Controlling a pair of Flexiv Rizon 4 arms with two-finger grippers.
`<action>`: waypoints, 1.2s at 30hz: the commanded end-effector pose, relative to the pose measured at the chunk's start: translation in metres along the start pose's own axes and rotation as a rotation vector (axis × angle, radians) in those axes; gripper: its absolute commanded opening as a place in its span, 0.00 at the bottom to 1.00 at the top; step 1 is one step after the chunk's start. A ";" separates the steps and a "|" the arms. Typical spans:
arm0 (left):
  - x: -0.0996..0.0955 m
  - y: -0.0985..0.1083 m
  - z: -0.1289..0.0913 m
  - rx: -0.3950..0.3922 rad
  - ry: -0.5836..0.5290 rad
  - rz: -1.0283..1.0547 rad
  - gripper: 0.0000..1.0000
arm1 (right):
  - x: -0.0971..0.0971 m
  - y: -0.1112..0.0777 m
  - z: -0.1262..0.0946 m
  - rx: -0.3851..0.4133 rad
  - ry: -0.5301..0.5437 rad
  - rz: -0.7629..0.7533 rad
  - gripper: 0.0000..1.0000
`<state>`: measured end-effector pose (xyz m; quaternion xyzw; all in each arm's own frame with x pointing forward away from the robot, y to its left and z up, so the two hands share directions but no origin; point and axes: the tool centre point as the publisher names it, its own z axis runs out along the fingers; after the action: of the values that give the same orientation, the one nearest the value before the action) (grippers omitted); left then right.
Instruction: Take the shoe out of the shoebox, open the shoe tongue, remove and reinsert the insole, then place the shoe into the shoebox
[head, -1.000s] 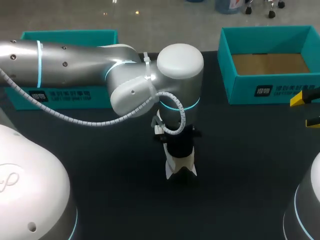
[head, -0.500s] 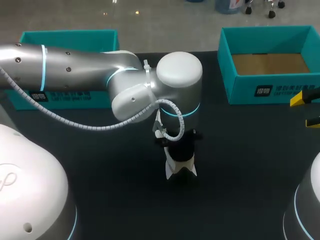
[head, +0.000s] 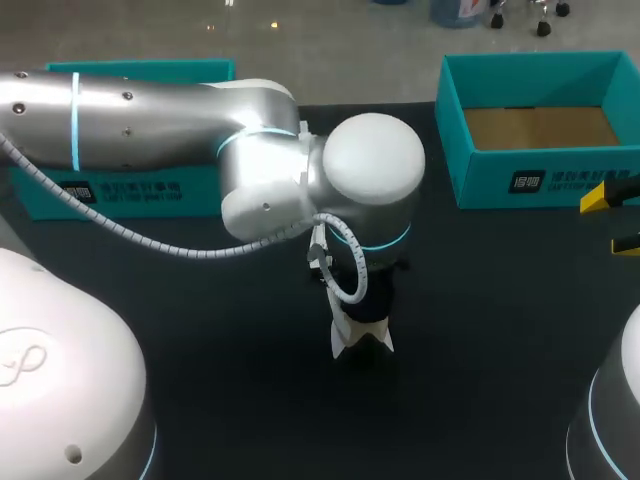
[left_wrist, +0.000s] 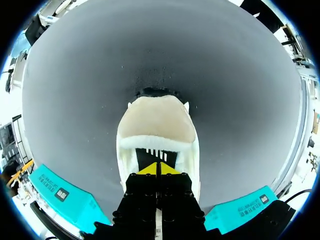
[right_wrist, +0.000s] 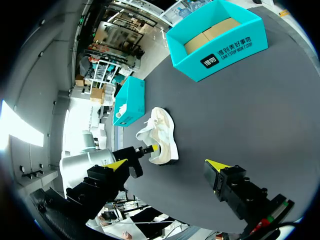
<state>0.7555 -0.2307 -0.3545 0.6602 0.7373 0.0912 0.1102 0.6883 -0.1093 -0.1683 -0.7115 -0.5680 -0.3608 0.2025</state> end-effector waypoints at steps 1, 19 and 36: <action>-0.004 0.003 -0.014 -0.079 0.020 -0.007 0.00 | 0.000 -0.001 0.000 -0.002 -0.003 0.002 1.00; 0.015 0.033 -0.009 -0.132 0.076 -0.067 0.65 | 0.000 -0.001 0.000 -0.002 -0.003 0.002 1.00; 0.008 0.032 0.003 -0.109 0.094 -0.064 1.00 | 0.000 -0.001 0.000 -0.002 -0.003 0.002 1.00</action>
<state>0.7839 -0.2180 -0.3460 0.6241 0.7564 0.1572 0.1168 0.6884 -0.1093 -0.1683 -0.7115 -0.5680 -0.3609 0.2025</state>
